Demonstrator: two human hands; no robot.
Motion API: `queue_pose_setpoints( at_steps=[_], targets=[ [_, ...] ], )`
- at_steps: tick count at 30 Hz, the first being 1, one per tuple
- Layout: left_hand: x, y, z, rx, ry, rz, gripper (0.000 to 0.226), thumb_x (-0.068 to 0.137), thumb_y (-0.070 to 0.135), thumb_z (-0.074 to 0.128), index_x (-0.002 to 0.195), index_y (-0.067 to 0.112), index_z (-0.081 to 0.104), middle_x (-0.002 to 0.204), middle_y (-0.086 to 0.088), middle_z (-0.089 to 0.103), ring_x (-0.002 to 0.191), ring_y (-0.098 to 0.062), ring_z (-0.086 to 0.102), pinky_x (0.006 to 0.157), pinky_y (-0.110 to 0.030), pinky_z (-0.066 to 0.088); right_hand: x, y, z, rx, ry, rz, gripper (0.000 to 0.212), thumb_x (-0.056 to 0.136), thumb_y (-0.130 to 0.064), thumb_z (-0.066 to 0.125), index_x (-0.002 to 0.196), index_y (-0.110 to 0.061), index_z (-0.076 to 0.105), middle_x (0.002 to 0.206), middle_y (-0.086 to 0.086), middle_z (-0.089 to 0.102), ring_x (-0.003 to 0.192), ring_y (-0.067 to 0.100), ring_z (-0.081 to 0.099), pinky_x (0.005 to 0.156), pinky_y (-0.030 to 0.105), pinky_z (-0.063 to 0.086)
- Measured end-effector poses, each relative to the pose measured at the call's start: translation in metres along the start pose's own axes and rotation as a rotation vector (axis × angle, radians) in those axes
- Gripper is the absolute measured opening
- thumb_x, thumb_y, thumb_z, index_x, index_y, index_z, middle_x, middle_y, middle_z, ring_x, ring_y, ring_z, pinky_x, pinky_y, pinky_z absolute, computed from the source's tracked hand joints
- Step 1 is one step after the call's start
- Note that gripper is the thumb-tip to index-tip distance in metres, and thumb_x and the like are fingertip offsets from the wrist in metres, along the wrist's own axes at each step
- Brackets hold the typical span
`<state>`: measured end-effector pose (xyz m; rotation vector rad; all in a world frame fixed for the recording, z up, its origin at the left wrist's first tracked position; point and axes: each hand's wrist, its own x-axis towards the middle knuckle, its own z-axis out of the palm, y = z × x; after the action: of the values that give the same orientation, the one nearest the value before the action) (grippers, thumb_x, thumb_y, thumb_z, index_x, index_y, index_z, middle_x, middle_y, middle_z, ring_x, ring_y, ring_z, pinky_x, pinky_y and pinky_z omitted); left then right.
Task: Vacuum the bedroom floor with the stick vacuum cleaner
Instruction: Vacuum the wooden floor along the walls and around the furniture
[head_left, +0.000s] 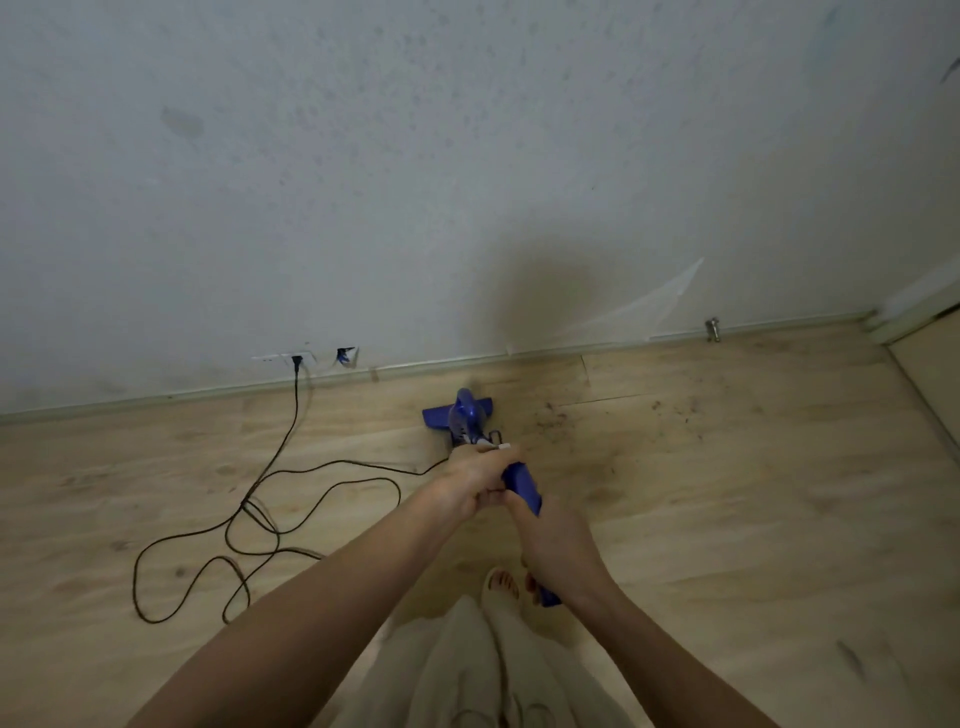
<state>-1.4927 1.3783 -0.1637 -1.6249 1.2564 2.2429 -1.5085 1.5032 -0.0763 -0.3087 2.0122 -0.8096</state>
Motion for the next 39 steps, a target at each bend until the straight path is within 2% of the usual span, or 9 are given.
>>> queue_pose_setpoints(
  at_steps=[5, 8, 10, 15, 20, 27, 29, 32, 39],
  targets=[
    [-0.007, -0.005, -0.013, 0.09, -0.035, -0.031, 0.023, 0.082, 0.018, 0.068, 0.102, 0.009, 0.06, 0.1, -0.018, 0.07, 0.092, -0.026, 0.067, 0.068, -0.03, 0.055, -0.009, 0.001, 0.018, 0.091, 0.015, 0.005, 0.02, 0.101, -0.033, 0.046, 0.088, -0.018, 0.047, 0.067, 0.004, 0.053, 0.041, 0.01, 0.051, 0.039, 0.024, 0.042],
    [-0.006, 0.001, -0.019, 0.111, -0.046, -0.011, 0.02, 0.081, 0.02, 0.068, 0.096, 0.01, 0.061, 0.069, -0.007, 0.062, 0.077, -0.022, 0.057, 0.073, -0.031, 0.051, 0.007, 0.003, 0.027, 0.079, 0.034, -0.003, 0.019, 0.1, -0.035, 0.048, 0.088, -0.02, 0.05, 0.068, 0.0, 0.053, 0.053, 0.012, 0.052, 0.052, 0.029, 0.047],
    [-0.005, 0.003, -0.021, 0.107, -0.047, -0.007, 0.016, 0.083, 0.019, 0.066, 0.095, 0.01, 0.06, 0.074, -0.009, 0.062, 0.077, -0.022, 0.055, 0.077, -0.034, 0.05, 0.017, 0.005, 0.033, 0.053, 0.029, 0.005, 0.02, 0.1, -0.037, 0.046, 0.091, -0.02, 0.05, 0.067, -0.003, 0.051, 0.053, 0.009, 0.048, 0.049, 0.023, 0.042],
    [-0.005, -0.004, -0.016, 0.014, -0.054, -0.004, 0.011, 0.092, 0.013, 0.058, 0.101, 0.007, 0.054, 0.078, -0.011, 0.062, 0.069, -0.021, 0.064, 0.049, -0.024, 0.053, 0.026, 0.013, 0.035, -0.056, 0.022, 0.035, 0.026, 0.101, -0.042, 0.043, 0.105, -0.018, 0.052, 0.071, -0.007, 0.05, 0.054, 0.004, 0.046, 0.043, 0.016, 0.031],
    [0.0, 0.009, -0.022, 0.129, -0.097, -0.022, 0.018, 0.087, 0.02, 0.063, 0.099, 0.006, 0.059, 0.082, -0.012, 0.067, 0.083, -0.024, 0.063, 0.078, -0.034, 0.054, 0.021, 0.0, 0.023, 0.005, -0.022, 0.024, 0.025, 0.1, -0.039, 0.046, 0.092, -0.016, 0.052, 0.065, -0.002, 0.049, 0.05, 0.01, 0.046, 0.043, 0.022, 0.039],
    [0.003, 0.022, -0.025, 0.088, -0.116, -0.023, 0.013, 0.091, 0.019, 0.062, 0.094, 0.009, 0.055, 0.073, -0.006, 0.06, 0.042, -0.009, 0.054, 0.04, -0.017, 0.044, 0.021, -0.021, 0.012, 0.011, -0.111, 0.042, 0.025, 0.1, -0.037, 0.044, 0.088, -0.016, 0.047, 0.068, 0.003, 0.049, 0.051, 0.013, 0.047, 0.043, 0.024, 0.044],
    [0.008, 0.022, -0.02, 0.067, -0.114, -0.033, 0.016, 0.09, 0.019, 0.062, 0.098, 0.009, 0.053, 0.075, -0.006, 0.059, 0.047, -0.01, 0.052, 0.045, -0.019, 0.048, 0.026, -0.02, 0.01, -0.008, -0.099, 0.041, 0.024, 0.101, -0.037, 0.044, 0.088, -0.017, 0.046, 0.068, 0.002, 0.049, 0.052, 0.014, 0.047, 0.044, 0.026, 0.044],
    [0.014, 0.016, -0.01, 0.057, -0.122, -0.047, 0.021, 0.089, 0.017, 0.063, 0.105, 0.007, 0.053, 0.093, -0.012, 0.062, 0.075, -0.02, 0.063, 0.074, -0.031, 0.056, 0.029, -0.01, 0.009, -0.015, -0.077, 0.068, 0.021, 0.101, -0.037, 0.044, 0.093, -0.018, 0.045, 0.067, 0.002, 0.048, 0.05, 0.015, 0.046, 0.044, 0.027, 0.043],
    [0.018, 0.001, -0.001, 0.049, -0.173, -0.084, 0.019, 0.09, 0.015, 0.062, 0.104, 0.005, 0.054, 0.106, -0.019, 0.064, 0.09, -0.028, 0.066, 0.081, -0.038, 0.057, 0.025, 0.009, 0.001, -0.104, -0.058, 0.087, 0.024, 0.1, -0.04, 0.045, 0.084, -0.022, 0.044, 0.066, 0.001, 0.049, 0.052, 0.015, 0.045, 0.058, 0.035, 0.042]
  ],
)
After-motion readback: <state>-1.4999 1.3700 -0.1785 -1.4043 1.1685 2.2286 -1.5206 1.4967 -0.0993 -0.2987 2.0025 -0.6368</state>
